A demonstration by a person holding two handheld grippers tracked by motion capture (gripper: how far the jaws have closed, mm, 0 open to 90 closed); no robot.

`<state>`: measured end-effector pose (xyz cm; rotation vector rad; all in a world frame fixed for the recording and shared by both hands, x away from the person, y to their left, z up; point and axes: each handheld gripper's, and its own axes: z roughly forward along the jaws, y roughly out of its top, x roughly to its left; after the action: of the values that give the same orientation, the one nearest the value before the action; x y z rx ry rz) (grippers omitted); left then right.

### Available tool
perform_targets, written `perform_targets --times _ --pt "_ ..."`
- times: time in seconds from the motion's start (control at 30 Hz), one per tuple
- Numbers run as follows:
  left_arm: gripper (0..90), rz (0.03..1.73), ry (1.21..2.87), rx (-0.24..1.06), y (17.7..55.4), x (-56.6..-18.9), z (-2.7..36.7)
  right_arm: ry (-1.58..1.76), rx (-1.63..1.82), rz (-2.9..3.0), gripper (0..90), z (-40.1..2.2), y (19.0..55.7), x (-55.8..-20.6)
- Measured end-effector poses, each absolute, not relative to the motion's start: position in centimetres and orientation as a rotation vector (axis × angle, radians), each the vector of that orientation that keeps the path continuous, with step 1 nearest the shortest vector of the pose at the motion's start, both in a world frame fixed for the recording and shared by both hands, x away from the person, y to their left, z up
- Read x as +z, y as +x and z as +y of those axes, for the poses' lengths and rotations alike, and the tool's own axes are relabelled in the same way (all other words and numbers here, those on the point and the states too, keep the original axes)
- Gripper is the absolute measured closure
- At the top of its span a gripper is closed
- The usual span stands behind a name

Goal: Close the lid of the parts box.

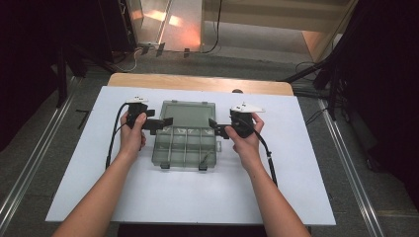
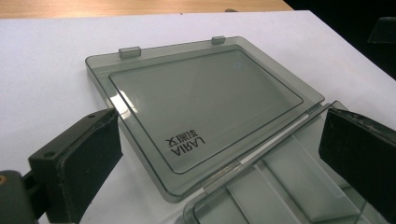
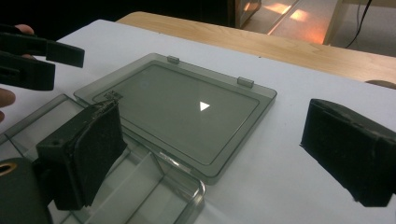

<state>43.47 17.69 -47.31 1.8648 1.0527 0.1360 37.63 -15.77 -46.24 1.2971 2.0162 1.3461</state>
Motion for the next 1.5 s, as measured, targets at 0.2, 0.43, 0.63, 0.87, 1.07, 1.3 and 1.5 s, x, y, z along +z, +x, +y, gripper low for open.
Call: perform_targets --times 0.2,0.43,0.63,0.87,1.07,1.3,1.5 --pt "0.0 1.09 1.851 0.098 44.1 -48.1 17.7 1.335 1.352 2.035 6.0 -14.9 38.7 -46.8" --pt "0.0 1.118 1.827 0.067 44.8 -48.6 18.0 1.356 1.355 2.059 6.6 -14.1 39.5 -47.3" --pt "3.3 1.134 1.859 0.079 44.9 -48.6 17.6 1.42 1.33 2.048 11.3 -14.4 40.2 -48.1" --pt "10.9 1.185 1.875 0.089 45.2 -49.1 17.3 1.483 1.288 2.055 14.3 -14.5 40.8 -48.9" --pt "14.9 1.214 1.891 0.074 45.2 -49.4 16.9 1.53 1.277 2.064 21.5 -14.5 41.3 -49.3" --pt "21.4 1.258 1.863 0.074 45.5 -49.4 17.1 1.546 1.269 2.1 27.1 -14.0 41.7 -49.9" --pt "25.7 1.289 1.853 0.073 45.6 -49.6 17.1 1.552 1.262 2.127 29.9 -13.5 42.0 -50.1"
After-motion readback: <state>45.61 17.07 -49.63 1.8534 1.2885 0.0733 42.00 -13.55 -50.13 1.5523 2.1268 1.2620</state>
